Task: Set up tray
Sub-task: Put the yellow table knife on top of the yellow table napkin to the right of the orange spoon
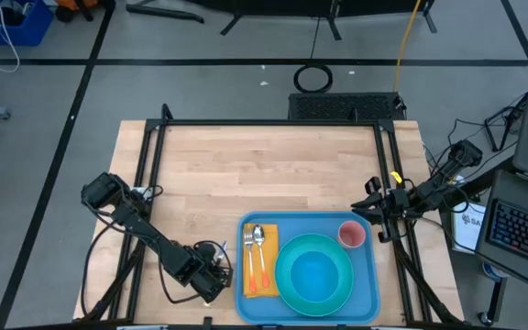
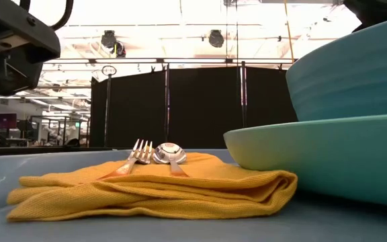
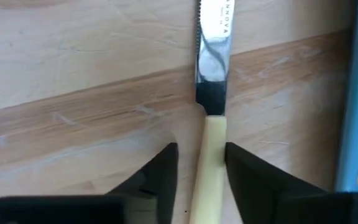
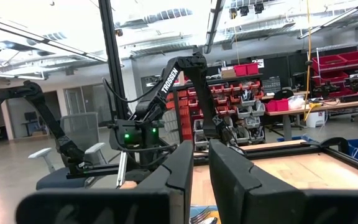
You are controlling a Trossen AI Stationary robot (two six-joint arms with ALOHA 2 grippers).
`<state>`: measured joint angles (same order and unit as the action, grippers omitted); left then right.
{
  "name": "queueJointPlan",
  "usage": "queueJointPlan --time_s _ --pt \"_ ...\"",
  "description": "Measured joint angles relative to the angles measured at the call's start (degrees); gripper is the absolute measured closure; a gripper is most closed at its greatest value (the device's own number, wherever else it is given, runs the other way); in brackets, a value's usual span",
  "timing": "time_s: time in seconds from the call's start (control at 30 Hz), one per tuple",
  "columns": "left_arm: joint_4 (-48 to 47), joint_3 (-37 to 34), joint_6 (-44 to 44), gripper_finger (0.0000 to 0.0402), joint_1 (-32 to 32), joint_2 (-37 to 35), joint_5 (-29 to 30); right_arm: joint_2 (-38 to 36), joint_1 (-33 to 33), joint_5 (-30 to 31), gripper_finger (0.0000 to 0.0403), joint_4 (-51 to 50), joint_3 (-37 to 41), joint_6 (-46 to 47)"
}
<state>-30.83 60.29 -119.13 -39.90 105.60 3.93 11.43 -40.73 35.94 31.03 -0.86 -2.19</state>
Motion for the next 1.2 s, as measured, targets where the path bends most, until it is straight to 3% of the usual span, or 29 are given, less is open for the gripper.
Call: queueJointPlan --time_s 0.2,0.43,0.73,0.93,1.2 --pt "-0.4 -0.1 -0.1 0.0320 0.0 0.0 -0.1 0.0 0.0 0.0 0.0360 0.0 0.0 0.0" --pt "0.3 0.0 -1.4 0.0356 0.1 0.1 0.3 0.0 0.0 0.0 0.0360 0.0 0.0 0.0" --pt "0.5 0.0 -3.2 0.0352 0.5 -1.0 2.3 0.0 0.0 0.0 0.0360 0.0 0.0 0.0" --pt "-0.5 -0.2 -4.2 0.0351 1.0 -2.1 8.3 0.0 0.0 0.0 0.0360 0.0 0.0 0.0" --pt "-0.5 1.2 -4.4 0.0351 1.9 -2.2 7.3 0.0 0.0 0.0 0.0360 0.0 0.0 0.0"
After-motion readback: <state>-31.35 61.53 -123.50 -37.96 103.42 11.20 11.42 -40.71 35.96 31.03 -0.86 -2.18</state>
